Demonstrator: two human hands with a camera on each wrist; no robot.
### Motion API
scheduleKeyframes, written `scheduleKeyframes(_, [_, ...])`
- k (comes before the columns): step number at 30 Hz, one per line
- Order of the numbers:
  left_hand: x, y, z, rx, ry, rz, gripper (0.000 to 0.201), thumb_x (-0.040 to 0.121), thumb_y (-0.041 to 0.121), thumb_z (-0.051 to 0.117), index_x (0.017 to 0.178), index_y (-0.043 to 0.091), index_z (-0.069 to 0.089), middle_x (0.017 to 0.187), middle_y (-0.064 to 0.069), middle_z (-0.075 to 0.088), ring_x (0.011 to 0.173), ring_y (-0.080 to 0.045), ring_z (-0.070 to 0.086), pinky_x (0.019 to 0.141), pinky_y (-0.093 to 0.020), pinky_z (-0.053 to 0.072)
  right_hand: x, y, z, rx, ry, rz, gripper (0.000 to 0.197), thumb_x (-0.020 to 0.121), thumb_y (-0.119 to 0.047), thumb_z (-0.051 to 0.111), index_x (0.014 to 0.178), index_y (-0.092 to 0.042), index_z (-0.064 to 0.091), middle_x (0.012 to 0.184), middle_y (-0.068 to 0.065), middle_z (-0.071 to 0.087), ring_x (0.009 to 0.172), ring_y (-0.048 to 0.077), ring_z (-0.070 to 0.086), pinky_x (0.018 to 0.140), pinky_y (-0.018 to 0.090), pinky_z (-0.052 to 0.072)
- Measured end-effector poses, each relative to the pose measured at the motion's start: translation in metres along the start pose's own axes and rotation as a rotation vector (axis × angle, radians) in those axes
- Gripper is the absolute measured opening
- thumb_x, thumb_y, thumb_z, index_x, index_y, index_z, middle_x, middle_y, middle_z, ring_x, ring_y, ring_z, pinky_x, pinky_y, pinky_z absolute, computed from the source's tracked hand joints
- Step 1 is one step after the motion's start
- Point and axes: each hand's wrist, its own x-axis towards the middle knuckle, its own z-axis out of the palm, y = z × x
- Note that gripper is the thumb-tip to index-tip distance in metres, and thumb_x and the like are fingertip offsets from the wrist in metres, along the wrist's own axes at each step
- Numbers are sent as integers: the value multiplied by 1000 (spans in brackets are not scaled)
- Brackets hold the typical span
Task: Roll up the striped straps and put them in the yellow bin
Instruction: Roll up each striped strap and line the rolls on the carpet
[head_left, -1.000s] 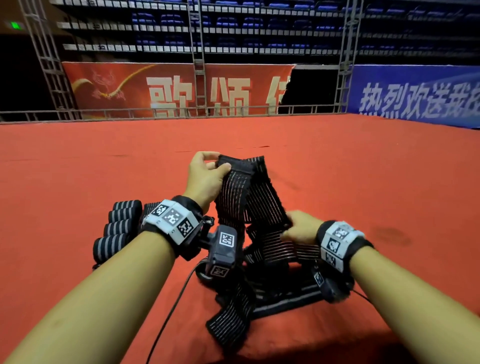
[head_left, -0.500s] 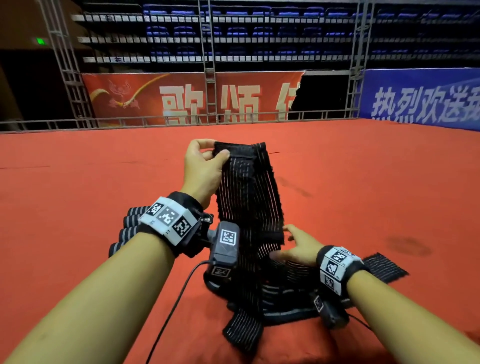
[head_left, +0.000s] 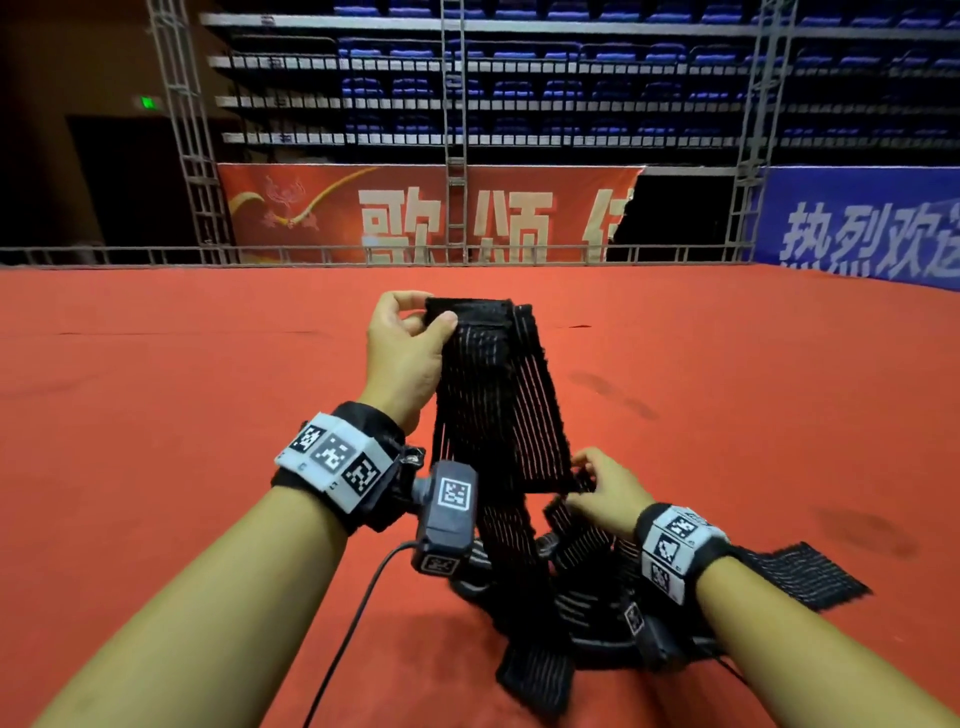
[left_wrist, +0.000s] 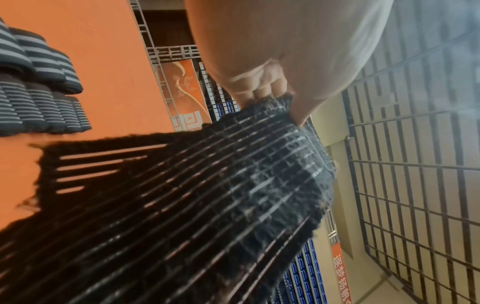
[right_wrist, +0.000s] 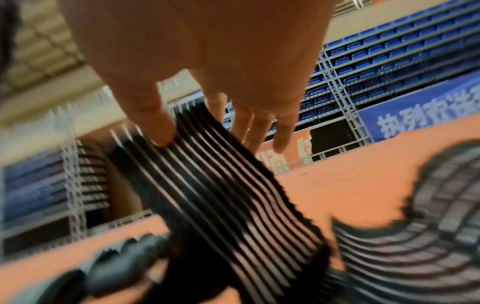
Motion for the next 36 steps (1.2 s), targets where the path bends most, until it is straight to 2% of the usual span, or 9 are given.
scheduleKeyframes(4, [3, 3, -5, -16, 28, -13, 20, 93, -1, 59, 103, 12, 47, 87, -3, 64, 60, 0, 65, 56, -16, 51, -12, -65, -17, 455, -158, -294, 36, 73, -18, 70, 105, -19, 52, 95, 2, 61, 85, 6, 62, 79, 32, 55])
scheduleKeyframes(7, [7, 8, -14, 11, 64, 14, 21, 93, 0, 60, 97, 16, 47, 85, -3, 63, 61, -2, 65, 57, -17, 50, -33, -93, -18, 179, -336, -408, 14, 75, -16, 60, 72, -27, 53, 66, -13, 51, 61, -7, 50, 62, 15, 41])
scheduleKeyframes(17, [15, 11, -47, 111, 230, 69, 23, 91, 2, 61, 94, 18, 44, 81, 2, 58, 60, 2, 59, 61, -18, 50, -50, -39, 27, -553, -617, -59, 23, 75, -16, 70, 97, -18, 67, 96, 6, 69, 90, 21, 63, 74, 28, 49])
scheduleKeyframes(21, [20, 31, -54, 134, 302, 182, 23, 88, 6, 63, 92, 21, 46, 83, 5, 55, 60, 10, 56, 63, -14, 49, -59, -19, 45, -656, -617, -19, 33, 72, -36, 80, 97, -17, 69, 101, 4, 70, 94, 22, 65, 77, 29, 51])
scheduleKeyframes(24, [24, 49, -59, 167, 221, 192, 23, 81, 17, 67, 91, 25, 48, 91, 1, 58, 84, -10, 60, 83, -31, 56, -57, -17, 50, -625, -566, -38, 25, 69, -37, 78, 86, -22, 67, 95, 3, 70, 87, 19, 63, 73, 28, 50])
scheduleKeyframes(28, [15, 48, -58, 185, 96, 134, 25, 88, 5, 65, 89, 23, 47, 87, 0, 57, 77, -11, 59, 70, -23, 53, -38, -64, 37, -311, -329, -168, 13, 81, -26, 68, 93, -21, 67, 86, 0, 67, 80, 17, 60, 69, 23, 45])
scheduleKeyframes(31, [6, 47, -58, 127, 50, 58, 24, 91, 0, 61, 90, 19, 47, 85, -5, 61, 68, -12, 63, 61, -24, 53, -28, -118, 20, 100, -165, -336, 33, 76, -34, 75, 100, -20, 58, 87, -2, 66, 79, 10, 58, 75, 28, 50])
scheduleKeyframes(34, [2, 55, -59, 79, 35, 6, 23, 91, -2, 59, 89, 17, 47, 82, -5, 62, 58, -8, 63, 52, -23, 50, -28, -158, 4, 202, -99, -520, 27, 77, -8, 69, 88, -17, 47, 79, -14, 50, 72, -4, 49, 70, 4, 38])
scheduleKeyframes(36, [0, 64, -60, 64, 26, 13, 22, 92, -2, 59, 89, 17, 47, 84, -5, 60, 58, -9, 62, 49, -21, 48, -30, -174, -2, 252, -120, -501, 42, 86, 13, 56, 70, -22, 40, 70, -12, 38, 60, 0, 39, 59, 6, 34])
